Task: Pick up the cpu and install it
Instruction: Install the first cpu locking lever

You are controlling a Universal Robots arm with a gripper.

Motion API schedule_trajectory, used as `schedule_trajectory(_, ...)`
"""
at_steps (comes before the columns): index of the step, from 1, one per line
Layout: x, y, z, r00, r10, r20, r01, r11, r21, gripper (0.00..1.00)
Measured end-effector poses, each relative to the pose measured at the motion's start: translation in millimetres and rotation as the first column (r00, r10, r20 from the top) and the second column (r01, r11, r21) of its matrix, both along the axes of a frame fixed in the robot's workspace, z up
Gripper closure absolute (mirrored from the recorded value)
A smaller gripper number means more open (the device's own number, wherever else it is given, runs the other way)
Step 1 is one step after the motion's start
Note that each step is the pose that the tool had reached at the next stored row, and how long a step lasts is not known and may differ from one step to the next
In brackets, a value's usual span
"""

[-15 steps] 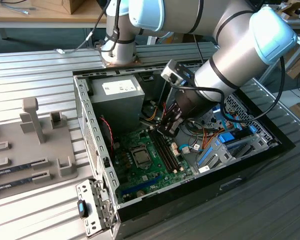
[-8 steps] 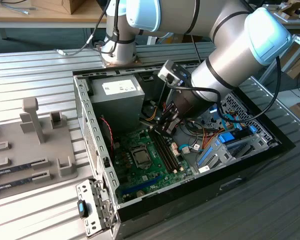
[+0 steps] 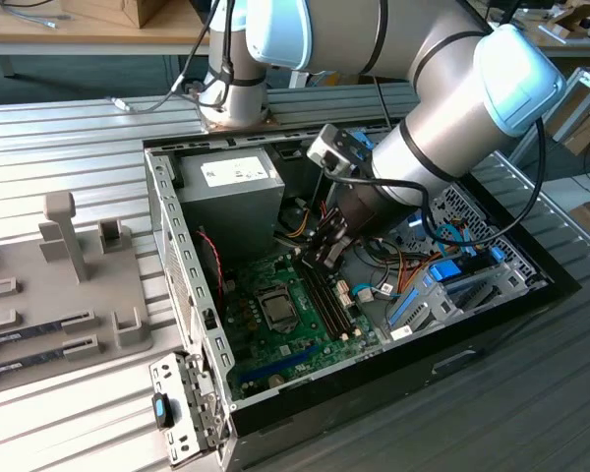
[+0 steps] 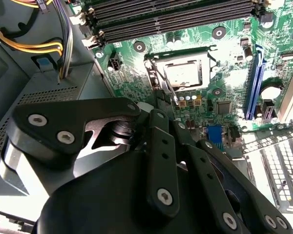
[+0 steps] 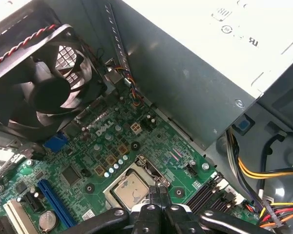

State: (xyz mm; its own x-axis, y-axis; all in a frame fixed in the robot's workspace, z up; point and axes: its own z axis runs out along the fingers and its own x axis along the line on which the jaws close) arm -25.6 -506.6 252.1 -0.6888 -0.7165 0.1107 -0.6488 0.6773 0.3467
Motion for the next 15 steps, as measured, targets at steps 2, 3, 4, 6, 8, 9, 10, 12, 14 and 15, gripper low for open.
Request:
schedule_trajectory(2, 0.0, -0.5, -1.3, 1.0, 0.0, 0.0, 0.0, 1.0, -0.0001, 0.89)
schedule_trajectory(3, 0.0, -0.7, -1.7, 1.0, 0.0, 0.0, 0.0, 1.0, -0.0001, 0.89)
schedule_trajectory(4, 0.0, -0.9, -2.1, 1.0, 0.0, 0.0001, 0.0, 1.0, -0.0001, 0.89)
schedule_trajectory(6, 0.0, -1.5, -3.0, 1.0, 0.0, 0.0, 0.0, 1.0, -0.0006, 0.89)
schedule_trajectory(8, 0.1, -1.6, -4.8, 1.0, 0.0, 0.0, 0.0, 1.0, -0.0065, 0.89)
schedule_trajectory(9, 0.1, -1.6, -6.0, 1.0, 0.0, 0.0, 0.0, 1.0, -0.0094, 0.89)
schedule_trajectory(10, 0.1, -1.6, -6.8, 1.0, 0.001, 0.0, -0.001, 0.9999, -0.0102, 0.89)
schedule_trajectory(12, 0.0, -1.6, -8.6, 1.0, 0.001, 0.0, -0.001, 0.9999, -0.0122, 0.89)
schedule_trajectory(14, 0.1, -1.6, -9.9, 1.0, 0.001, 0.0, -0.001, 0.9999, -0.0145, 0.89)
schedule_trajectory(15, 0.0, -1.6, -10.7, 1.0, 0.001, 0.0, -0.001, 0.9999, -0.0165, 0.89)
